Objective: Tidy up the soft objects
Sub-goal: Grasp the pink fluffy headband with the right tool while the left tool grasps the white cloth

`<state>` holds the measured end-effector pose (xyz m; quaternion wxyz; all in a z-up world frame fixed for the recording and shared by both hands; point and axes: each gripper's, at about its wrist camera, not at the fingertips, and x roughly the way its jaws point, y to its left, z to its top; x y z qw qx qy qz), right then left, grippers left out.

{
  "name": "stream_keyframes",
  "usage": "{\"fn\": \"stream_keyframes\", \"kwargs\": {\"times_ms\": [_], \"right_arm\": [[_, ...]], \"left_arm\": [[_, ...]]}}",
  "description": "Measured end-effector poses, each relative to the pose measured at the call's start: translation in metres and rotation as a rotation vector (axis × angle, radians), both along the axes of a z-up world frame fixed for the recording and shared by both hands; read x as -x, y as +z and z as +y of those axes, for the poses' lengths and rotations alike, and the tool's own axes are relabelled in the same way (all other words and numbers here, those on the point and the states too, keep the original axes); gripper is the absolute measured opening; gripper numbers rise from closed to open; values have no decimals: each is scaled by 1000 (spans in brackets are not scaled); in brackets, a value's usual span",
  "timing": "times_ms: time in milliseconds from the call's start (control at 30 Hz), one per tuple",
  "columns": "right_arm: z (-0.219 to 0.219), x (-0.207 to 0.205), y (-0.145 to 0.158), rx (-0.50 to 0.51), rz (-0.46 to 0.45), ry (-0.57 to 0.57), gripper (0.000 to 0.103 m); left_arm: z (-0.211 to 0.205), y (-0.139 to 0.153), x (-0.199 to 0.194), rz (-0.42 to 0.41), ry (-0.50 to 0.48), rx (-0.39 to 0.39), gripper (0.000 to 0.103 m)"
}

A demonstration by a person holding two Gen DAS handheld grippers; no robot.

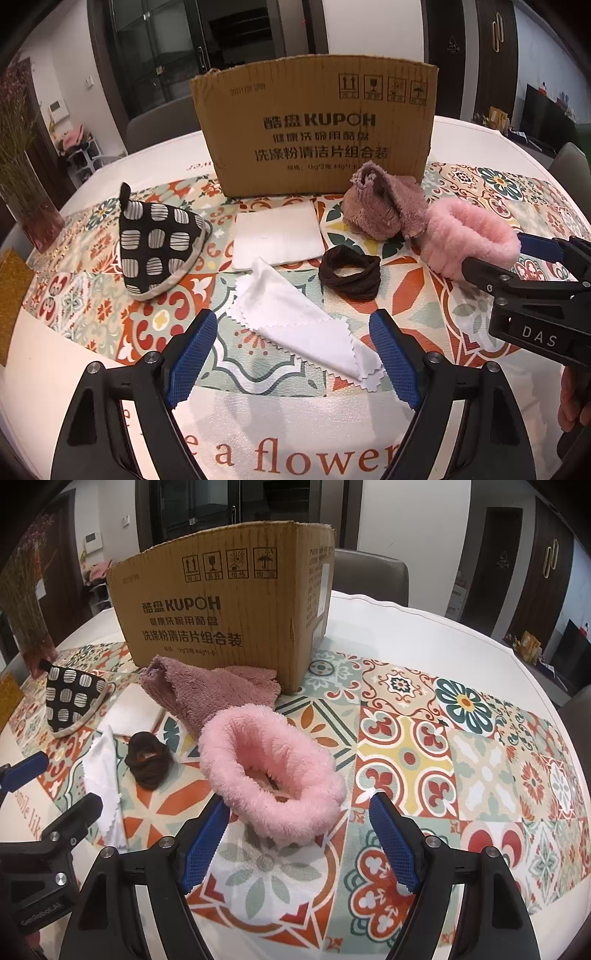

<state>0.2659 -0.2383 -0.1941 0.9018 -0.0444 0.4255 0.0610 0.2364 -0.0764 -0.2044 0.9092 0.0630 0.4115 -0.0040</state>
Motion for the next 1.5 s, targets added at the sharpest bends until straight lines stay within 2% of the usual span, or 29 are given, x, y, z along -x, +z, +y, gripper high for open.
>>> {"fn": "stream_keyframes", "kwargs": {"times_ms": [233, 633, 700, 767, 867, 933, 967, 1100, 1167, 1300, 1500], "right_arm": [[5, -10, -4, -11, 4, 16, 79], [14, -20, -9, -25, 5, 29, 78], [15, -21, -9, -30, 6, 24, 78], [16, -21, -9, -37, 11, 24, 71], [17, -19, -7, -51, 17, 18, 58], [17, -17, -6, -59, 20, 16, 52], [17, -16, -5, -66, 22, 13, 46], [18, -10, -2, -88, 32, 14, 37], [20, -7, 1, -93, 31, 13, 36], [22, 0, 8, -96, 17, 8, 35], [22, 11, 22, -105, -7, -4, 35]], "left_arm": [[4, -8, -12, 26, -2, 15, 82], [14, -25, -26, 102, 14, 79, 70], [17, -26, -26, 106, 15, 104, 65], [18, -26, -26, 112, 16, 128, 56], [18, -25, -26, 105, 17, 121, 48], [19, -24, -25, 107, 12, 122, 38], [20, -23, -24, 107, 10, 126, 30], [22, -22, -23, 116, 2, 141, 13], [22, -22, -23, 124, -4, 150, 10], [24, -17, -17, 126, -3, 161, 9], [26, 3, -7, 88, -14, 168, 9]]}}
